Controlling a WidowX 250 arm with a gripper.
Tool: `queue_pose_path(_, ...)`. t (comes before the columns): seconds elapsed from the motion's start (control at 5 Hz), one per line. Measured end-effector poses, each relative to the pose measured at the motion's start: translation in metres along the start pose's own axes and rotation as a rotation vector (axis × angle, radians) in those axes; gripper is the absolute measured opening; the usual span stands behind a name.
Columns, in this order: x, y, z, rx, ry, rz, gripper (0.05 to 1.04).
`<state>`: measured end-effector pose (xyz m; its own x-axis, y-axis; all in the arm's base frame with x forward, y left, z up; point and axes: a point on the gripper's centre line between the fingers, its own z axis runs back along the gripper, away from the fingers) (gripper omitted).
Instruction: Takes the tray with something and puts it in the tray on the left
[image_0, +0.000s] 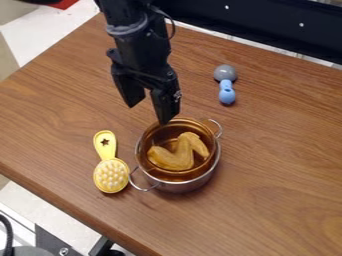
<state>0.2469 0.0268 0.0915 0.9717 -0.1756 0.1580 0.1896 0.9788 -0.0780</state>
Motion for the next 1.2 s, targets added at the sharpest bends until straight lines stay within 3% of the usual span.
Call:
queue_pose_path(0.4, -0.002, -0.008, -0.001, 0.008, 0.035, -0.068, 0.999)
queue_pose_path(0.6, 0.008, -0.023, 0.003, -0.011, 0.020, -0.125, 0.999)
queue_pose_path(0.8, 0.016, -0.049, 0.000, -0.001, 0.012, -0.193, 0.999)
queue_pose_path(1.2, 0.063, -0.091, -0.018, 0.070, 0.032, -0.175, 0.999)
